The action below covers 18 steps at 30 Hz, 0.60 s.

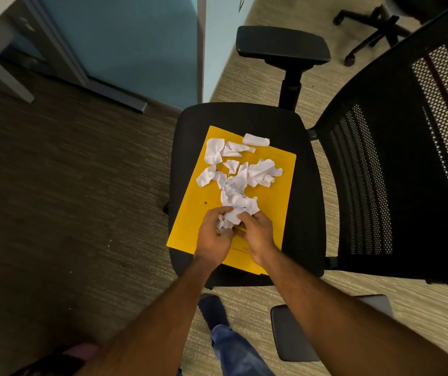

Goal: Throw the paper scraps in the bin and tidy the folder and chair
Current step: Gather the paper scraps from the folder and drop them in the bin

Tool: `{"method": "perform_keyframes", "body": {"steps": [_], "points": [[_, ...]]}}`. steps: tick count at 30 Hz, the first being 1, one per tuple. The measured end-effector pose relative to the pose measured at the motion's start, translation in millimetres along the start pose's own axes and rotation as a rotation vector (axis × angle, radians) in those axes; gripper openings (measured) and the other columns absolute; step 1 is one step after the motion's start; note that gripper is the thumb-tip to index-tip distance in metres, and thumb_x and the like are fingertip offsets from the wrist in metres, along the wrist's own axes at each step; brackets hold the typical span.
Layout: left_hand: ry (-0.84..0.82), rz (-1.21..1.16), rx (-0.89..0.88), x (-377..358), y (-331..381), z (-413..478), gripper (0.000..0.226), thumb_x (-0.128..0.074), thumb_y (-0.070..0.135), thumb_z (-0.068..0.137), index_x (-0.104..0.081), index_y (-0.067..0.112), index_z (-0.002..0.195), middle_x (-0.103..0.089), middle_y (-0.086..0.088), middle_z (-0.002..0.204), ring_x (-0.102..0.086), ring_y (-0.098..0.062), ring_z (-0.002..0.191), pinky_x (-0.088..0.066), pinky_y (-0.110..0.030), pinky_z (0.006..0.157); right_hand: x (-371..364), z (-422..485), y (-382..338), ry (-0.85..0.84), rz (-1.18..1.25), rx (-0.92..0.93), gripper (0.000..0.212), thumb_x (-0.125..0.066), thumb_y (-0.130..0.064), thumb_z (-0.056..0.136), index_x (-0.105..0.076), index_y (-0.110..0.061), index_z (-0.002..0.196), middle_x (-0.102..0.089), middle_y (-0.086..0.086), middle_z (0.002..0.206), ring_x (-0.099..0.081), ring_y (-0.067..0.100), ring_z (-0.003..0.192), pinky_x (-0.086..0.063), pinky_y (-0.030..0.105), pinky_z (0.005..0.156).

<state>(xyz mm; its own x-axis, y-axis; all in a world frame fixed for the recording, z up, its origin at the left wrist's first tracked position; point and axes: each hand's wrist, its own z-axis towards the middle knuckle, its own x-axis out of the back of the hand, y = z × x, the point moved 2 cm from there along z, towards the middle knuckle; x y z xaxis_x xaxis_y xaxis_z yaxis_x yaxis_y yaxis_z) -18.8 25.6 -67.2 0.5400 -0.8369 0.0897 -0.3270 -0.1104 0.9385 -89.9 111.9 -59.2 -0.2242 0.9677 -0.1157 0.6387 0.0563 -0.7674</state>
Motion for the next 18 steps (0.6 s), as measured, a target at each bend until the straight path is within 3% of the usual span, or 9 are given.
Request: {"method": "perform_keyframes", "body": {"steps": [4, 8, 12, 14, 16, 18], "points": [[0.02, -0.273, 0.216, -2.1, 2.9, 3.9, 0.017, -0.052, 0.003, 0.094, -0.061, 0.012, 0.105, -0.064, -0.015, 0.113, -0.064, -0.027, 0.097, -0.058, -0.04, 0.076, 3.4, -4.4, 0.5, -0.019, -0.034, 0.039, 0.028, -0.062, 0.0, 0.085, -0.068, -0.007, 0.111, -0.072, 0.018, 0.107, -0.071, 0.029, 0.087, -0.059, 0.04, 0.066], [0.061, -0.34, 0.222, -1.5, 10.2, 5.3, 0.007, -0.054, 0.015, 0.097, -0.055, 0.014, 0.104, -0.065, -0.011, 0.104, -0.065, -0.027, 0.097, -0.057, -0.051, 0.081, 1.1, -10.6, 3.2, -0.005, -0.087, 0.143, 0.026, -0.067, -0.007, 0.083, -0.071, -0.019, 0.105, -0.075, 0.009, 0.101, -0.073, 0.027, 0.089, -0.061, 0.046, 0.073], [0.057, -0.395, 0.309, 6.6, 7.9, 4.7, 0.023, -0.055, 0.019, 0.097, -0.056, 0.019, 0.12, -0.067, -0.004, 0.108, -0.069, -0.018, 0.091, -0.06, -0.031, 0.066, -2.0, -11.9, 6.6, -0.002, -0.159, 0.178, 0.022, -0.068, -0.007, 0.083, -0.071, -0.024, 0.098, -0.075, 0.011, 0.098, -0.072, 0.031, 0.089, -0.06, 0.051, 0.076], [0.034, -0.413, 0.346, 10.9, 6.8, 3.0, 0.019, -0.055, 0.021, 0.097, -0.065, 0.019, 0.113, -0.072, 0.001, 0.097, -0.07, -0.01, 0.079, -0.057, -0.025, 0.06, -2.9, -11.8, 7.0, 0.0, -0.25, 0.213, 0.022, -0.068, -0.008, 0.083, -0.07, -0.025, 0.097, -0.074, 0.012, 0.097, -0.071, 0.032, 0.091, -0.059, 0.053, 0.077], [0.035, -0.389, 0.336, 15.2, 5.2, 0.8, 0.013, -0.06, 0.026, 0.095, -0.07, 0.021, 0.102, -0.074, 0.009, 0.083, -0.07, -0.005, 0.072, -0.056, -0.022, 0.059, -6.1, -13.4, 7.7, -0.014, -0.346, 0.259, 0.019, -0.069, -0.013, 0.083, -0.07, -0.03, 0.091, -0.075, 0.005, 0.092, -0.072, 0.025, 0.088, -0.06, 0.048, 0.076], [0.035, -0.378, 0.304, 19.4, 4.6, -2.4, 0.013, -0.064, 0.025, 0.092, -0.069, 0.018, 0.102, -0.074, 0.01, 0.081, -0.07, -0.005, 0.073, -0.055, -0.021, 0.059, -11.1, -17.0, 9.1, -0.027, -0.394, 0.284, 0.019, -0.069, -0.016, 0.081, -0.069, -0.035, 0.085, -0.075, -0.008, 0.085, -0.072, 0.012, 0.082, -0.06, 0.036, 0.07]]}}
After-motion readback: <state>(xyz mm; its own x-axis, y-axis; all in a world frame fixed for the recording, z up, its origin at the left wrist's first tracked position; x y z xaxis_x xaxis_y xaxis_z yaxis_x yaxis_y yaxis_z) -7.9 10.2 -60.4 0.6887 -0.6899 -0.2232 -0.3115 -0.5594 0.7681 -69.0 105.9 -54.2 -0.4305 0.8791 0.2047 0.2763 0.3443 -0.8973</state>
